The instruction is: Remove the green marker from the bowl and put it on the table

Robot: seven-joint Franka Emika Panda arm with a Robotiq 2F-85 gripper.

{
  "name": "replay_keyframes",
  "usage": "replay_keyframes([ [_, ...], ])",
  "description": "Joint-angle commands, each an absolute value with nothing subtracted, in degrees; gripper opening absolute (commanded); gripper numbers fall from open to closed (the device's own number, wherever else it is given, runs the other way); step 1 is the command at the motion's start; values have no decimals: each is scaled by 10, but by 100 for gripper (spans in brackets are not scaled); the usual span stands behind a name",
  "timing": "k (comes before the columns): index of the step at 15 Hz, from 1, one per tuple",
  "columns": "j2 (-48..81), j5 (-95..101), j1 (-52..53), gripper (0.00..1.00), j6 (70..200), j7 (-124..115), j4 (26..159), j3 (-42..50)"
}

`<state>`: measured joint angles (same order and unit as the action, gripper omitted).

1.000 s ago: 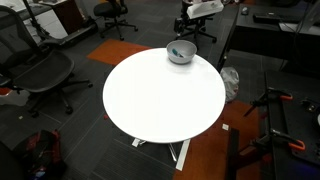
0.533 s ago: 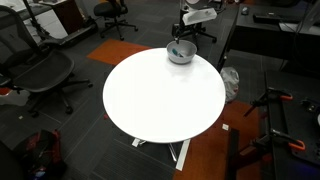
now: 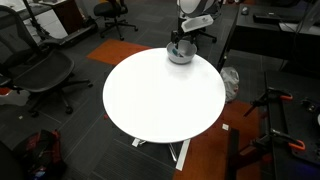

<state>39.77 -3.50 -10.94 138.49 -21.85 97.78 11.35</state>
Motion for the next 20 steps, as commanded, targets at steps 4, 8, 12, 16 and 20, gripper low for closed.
replay_keyframes([
  [4, 424, -51, -116, 100, 1385, -175, 955, 102],
  [8, 442, -54, -117, 100, 1384, -171, 942, 99],
  [12, 462, -55, -118, 100, 1381, -171, 925, 98],
  [16, 477, -57, -120, 74, 1382, -171, 910, 97],
  [20, 486, -58, -120, 42, 1381, -172, 899, 96],
])
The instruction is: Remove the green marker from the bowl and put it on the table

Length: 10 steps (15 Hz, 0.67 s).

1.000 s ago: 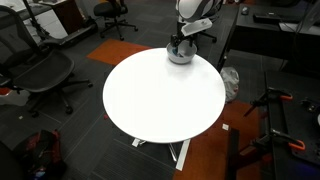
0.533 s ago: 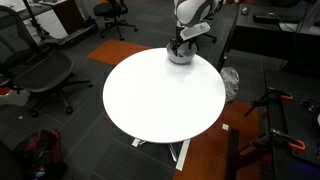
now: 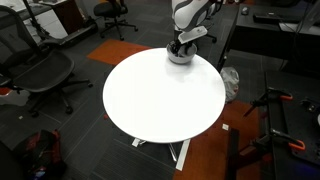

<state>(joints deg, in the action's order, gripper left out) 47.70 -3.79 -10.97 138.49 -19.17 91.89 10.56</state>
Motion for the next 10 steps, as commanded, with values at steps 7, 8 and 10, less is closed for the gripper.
replay_keyframes([
  [7, 480, -65, -123, 1, 1385, -167, 903, 92],
  [8, 474, -67, -123, 4, 1389, -166, 908, 91],
  [10, 457, -70, -121, 5, 1397, -164, 924, 91],
])
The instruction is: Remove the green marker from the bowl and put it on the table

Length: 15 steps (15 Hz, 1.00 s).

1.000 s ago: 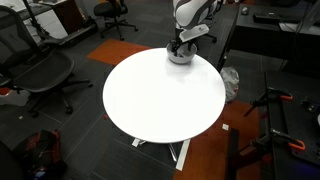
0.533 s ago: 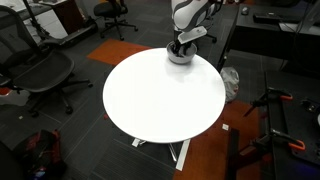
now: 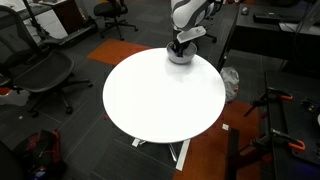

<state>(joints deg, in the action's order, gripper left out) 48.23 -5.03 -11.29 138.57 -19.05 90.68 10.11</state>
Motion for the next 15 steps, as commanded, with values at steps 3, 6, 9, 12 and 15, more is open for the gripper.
replay_keyframes([
  [3, 422, -71, -118, 5, 1403, -153, 947, 91],
  [6, 379, -73, -118, 5, 1408, -142, 974, 90],
  [9, 325, -71, -115, 5, 1418, -130, 1013, 88],
  [12, 274, -77, -114, 5, 1414, -115, 1051, 79],
  [15, 220, -75, -106, 5, 1421, -97, 1105, 69],
])
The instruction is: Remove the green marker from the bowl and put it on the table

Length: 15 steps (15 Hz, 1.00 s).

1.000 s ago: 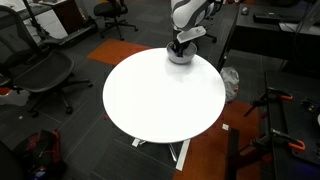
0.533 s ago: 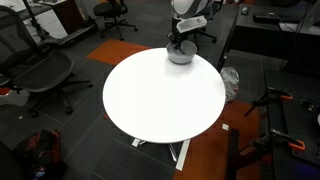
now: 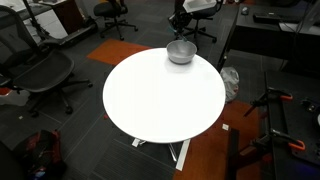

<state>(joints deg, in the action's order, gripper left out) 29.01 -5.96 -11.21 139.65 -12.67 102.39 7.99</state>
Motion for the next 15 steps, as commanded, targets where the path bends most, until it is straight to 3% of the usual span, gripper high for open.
replay_keyframes([
  [1, 203, -75, -103, 5, 1422, -91, 1122, 65],
  [15, 90, -89, -32, 5, 1438, -59, 1300, -3],
])
